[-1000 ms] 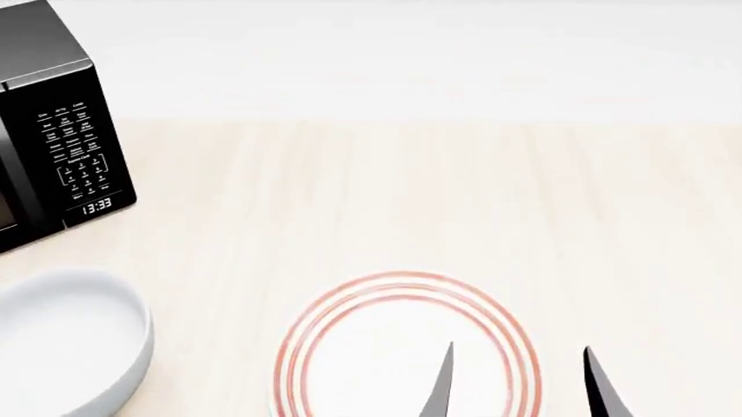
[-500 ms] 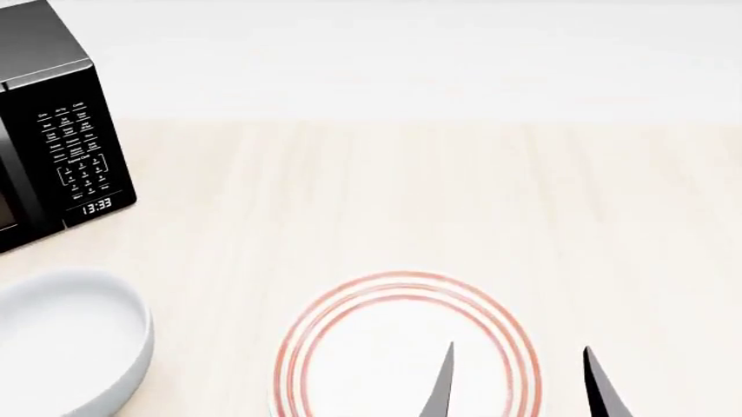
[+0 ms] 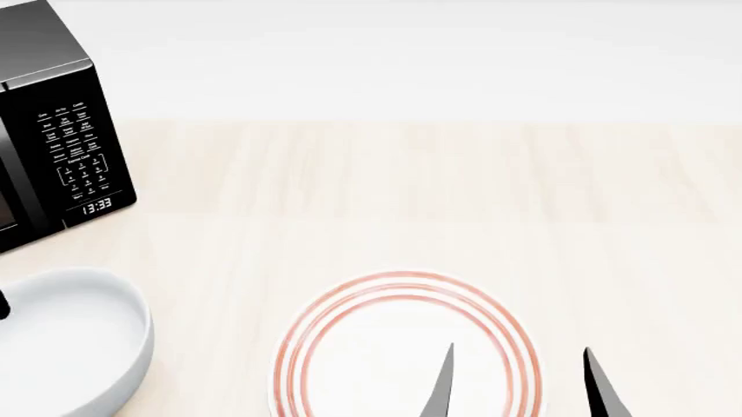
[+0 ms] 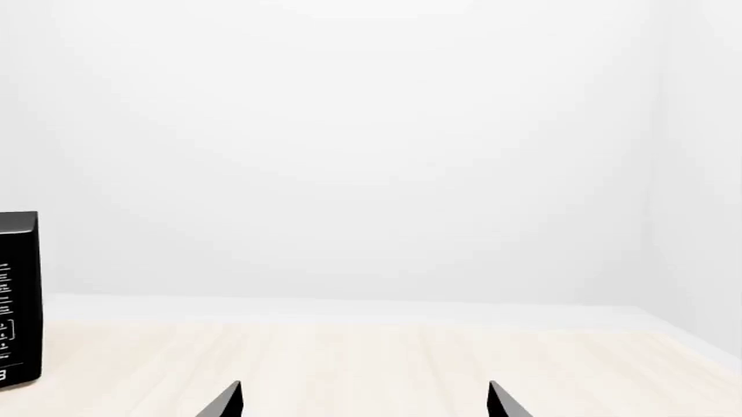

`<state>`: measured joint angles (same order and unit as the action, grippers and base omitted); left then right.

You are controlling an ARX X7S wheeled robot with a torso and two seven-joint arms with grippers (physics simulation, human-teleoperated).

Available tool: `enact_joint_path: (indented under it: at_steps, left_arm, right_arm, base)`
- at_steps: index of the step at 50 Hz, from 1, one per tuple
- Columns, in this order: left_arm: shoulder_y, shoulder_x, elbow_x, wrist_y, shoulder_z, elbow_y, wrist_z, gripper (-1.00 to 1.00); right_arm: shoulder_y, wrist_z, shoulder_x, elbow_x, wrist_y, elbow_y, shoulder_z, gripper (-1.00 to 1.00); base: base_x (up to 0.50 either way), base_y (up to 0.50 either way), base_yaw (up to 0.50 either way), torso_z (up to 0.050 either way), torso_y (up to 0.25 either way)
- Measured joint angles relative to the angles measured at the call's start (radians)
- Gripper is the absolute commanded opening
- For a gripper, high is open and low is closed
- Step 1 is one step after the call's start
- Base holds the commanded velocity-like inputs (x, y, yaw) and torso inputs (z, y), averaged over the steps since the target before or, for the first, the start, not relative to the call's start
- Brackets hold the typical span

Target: Pick up the white bowl and put it on the plate.

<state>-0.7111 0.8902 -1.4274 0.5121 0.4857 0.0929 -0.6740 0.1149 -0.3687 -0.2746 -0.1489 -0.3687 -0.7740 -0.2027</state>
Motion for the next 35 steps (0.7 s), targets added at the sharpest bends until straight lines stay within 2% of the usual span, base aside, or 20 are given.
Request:
enact_joint_path:
  at_steps: [35]
  left_arm:
    - [0.06, -0.052, 0.01, -0.024, 0.022, 0.085, 0.034, 1.0]
  right_arm:
    - [-0.005, -0.02, -0.018, -0.014, 0.012, 0.014, -0.012, 1.0]
  base:
    - [0.0, 0.0, 0.0, 0.0, 0.0]
